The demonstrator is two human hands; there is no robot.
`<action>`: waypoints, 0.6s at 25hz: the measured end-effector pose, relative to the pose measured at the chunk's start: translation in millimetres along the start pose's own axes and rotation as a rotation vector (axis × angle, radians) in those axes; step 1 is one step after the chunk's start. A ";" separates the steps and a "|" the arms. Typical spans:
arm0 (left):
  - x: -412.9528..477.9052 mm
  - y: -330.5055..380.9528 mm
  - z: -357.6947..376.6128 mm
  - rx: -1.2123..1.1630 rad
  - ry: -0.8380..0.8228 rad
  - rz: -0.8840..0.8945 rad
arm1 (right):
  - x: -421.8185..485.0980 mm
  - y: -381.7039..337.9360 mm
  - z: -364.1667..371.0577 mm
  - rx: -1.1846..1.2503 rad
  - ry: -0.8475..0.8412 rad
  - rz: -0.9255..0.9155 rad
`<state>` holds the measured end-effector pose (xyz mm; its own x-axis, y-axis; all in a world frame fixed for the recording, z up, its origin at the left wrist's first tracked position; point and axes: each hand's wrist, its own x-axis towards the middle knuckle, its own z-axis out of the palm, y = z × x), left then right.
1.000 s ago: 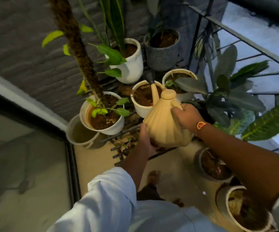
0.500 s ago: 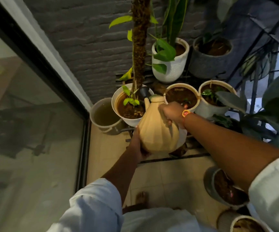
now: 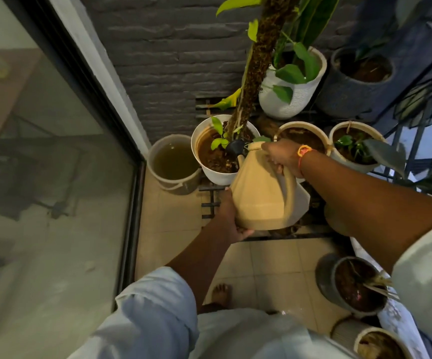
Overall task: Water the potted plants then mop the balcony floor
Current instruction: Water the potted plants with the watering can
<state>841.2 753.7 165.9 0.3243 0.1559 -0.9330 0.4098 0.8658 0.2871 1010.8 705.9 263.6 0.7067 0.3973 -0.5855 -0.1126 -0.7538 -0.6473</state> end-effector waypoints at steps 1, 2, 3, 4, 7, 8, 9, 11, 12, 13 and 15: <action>-1.0 1.5 -1.6 -0.014 -0.001 -0.001 | -0.4 -3.5 1.8 -0.005 0.008 0.000; 0.9 2.6 -3.7 -0.018 -0.008 0.005 | -0.5 -6.9 4.2 -0.015 0.022 0.003; 1.9 4.3 -5.3 -0.024 -0.012 0.016 | -0.5 -10.6 6.0 -0.027 0.031 0.006; 1.2 6.5 -7.2 -0.040 -0.027 0.016 | 0.2 -14.1 7.8 -0.033 0.031 0.007; 0.8 12.2 -13.7 -0.062 -0.054 0.016 | 1.4 -25.2 10.9 -0.035 0.031 0.012; -0.4 13.1 -14.5 -0.072 -0.064 0.002 | 2.4 -27.9 11.0 -0.044 0.035 0.012; -1.1 13.2 -14.6 -0.080 -0.070 -0.011 | 2.9 -30.0 11.3 -0.051 0.038 0.014; -2.5 12.9 -15.3 -0.077 -0.074 -0.018 | 5.0 -32.2 13.2 -0.061 0.043 0.019; -2.8 13.2 -16.0 -0.078 -0.074 -0.018 | 5.7 -32.9 14.6 -0.071 0.046 0.019; -3.0 14.0 -16.7 -0.086 -0.075 -0.021 | 6.0 -33.3 15.5 -0.074 0.050 0.021; -2.3 14.7 -18.0 -0.087 -0.075 -0.016 | 5.5 -33.5 17.2 -0.059 0.053 0.027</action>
<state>831.1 774.6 168.3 0.3824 0.1086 -0.9176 0.3413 0.9062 0.2495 1006.5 742.3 273.7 0.7401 0.3489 -0.5749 -0.0922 -0.7942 -0.6006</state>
